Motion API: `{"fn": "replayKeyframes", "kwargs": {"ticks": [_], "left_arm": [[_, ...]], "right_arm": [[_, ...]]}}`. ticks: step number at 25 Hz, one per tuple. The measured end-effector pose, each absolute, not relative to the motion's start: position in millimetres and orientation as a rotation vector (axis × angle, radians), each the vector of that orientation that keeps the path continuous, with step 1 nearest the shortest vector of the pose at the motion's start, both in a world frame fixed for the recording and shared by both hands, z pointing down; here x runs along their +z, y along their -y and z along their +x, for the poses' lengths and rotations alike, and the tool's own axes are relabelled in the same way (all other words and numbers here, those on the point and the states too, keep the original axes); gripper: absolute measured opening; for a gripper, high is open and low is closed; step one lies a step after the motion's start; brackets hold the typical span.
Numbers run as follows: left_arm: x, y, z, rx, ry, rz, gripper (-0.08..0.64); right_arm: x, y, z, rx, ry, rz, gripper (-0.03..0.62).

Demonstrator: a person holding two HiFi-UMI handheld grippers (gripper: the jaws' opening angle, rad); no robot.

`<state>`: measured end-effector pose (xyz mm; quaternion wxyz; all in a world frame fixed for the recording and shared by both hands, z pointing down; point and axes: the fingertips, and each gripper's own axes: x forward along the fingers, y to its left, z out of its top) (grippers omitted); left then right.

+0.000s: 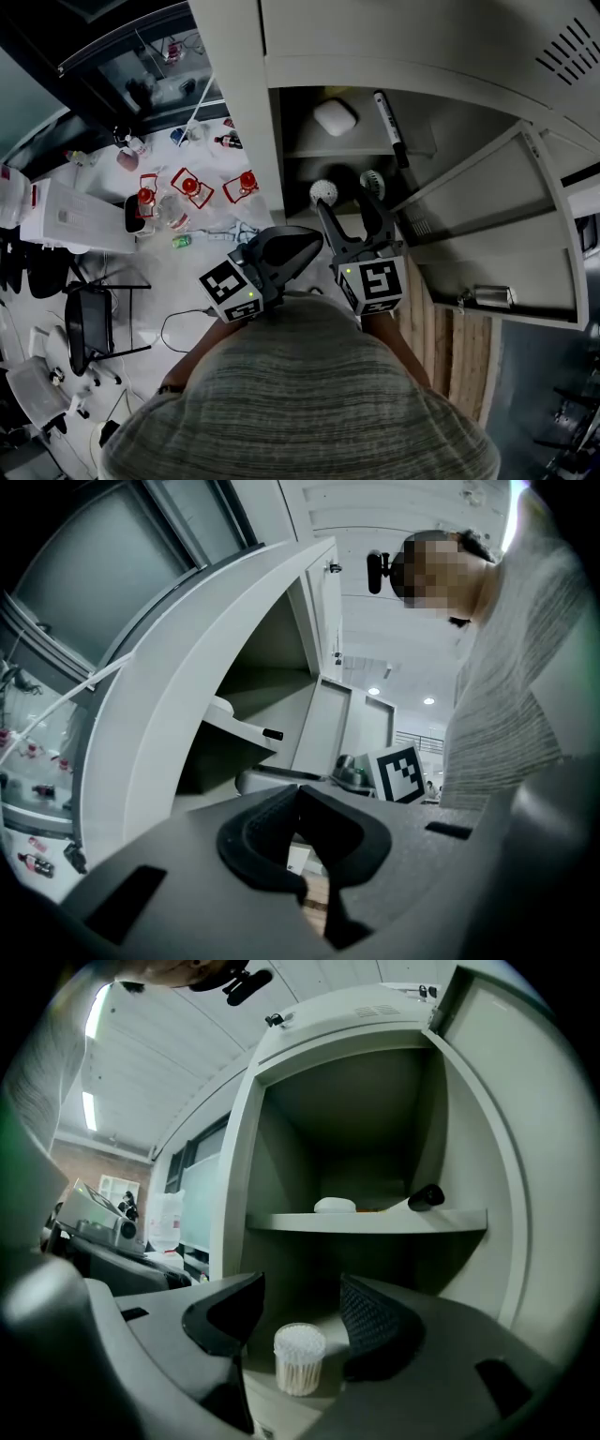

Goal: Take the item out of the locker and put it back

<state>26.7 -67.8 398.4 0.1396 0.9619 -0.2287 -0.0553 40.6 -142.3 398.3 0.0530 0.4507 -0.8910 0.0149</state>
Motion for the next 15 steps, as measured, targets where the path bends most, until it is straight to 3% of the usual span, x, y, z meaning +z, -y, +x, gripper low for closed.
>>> {"fn": "replayKeyframes", "kwargs": {"ticks": [15], "left_arm": [[403.7,65.4,11.3,-0.158,0.7,2.755,0.009]], "right_arm": [[452.1,153.2,28.5,0.16,2.632,1.305,0.262]]}}
